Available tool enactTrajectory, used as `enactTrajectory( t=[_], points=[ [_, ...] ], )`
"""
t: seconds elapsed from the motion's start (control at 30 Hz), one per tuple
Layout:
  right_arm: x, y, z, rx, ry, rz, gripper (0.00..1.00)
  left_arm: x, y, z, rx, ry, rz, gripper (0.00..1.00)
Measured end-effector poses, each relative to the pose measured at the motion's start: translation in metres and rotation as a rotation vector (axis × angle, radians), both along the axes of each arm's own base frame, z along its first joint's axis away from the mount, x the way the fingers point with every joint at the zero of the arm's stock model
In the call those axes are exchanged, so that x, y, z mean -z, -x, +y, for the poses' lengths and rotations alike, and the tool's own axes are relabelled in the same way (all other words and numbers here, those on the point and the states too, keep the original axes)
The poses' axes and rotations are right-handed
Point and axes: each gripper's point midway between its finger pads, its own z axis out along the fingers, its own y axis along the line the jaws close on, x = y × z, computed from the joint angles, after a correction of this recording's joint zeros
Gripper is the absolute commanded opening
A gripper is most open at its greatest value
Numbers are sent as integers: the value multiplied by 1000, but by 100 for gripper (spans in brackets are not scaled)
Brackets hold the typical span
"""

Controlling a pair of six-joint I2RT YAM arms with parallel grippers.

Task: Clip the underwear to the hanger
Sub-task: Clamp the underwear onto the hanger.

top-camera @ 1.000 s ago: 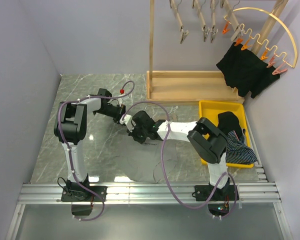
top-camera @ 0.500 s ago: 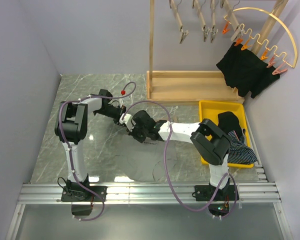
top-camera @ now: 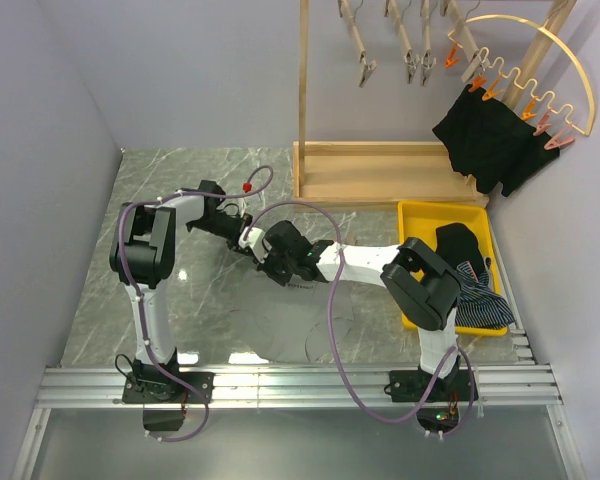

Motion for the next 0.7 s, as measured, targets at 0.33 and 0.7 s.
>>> enactTrajectory(
  t=[0.33,0.7],
  points=[
    [0,1,0,-3,0,1,0,1,5,-1,9,23,32,0],
    [1,1,0,-9,0,2,0,2,4,2,-4,34,71,0]
  ],
)
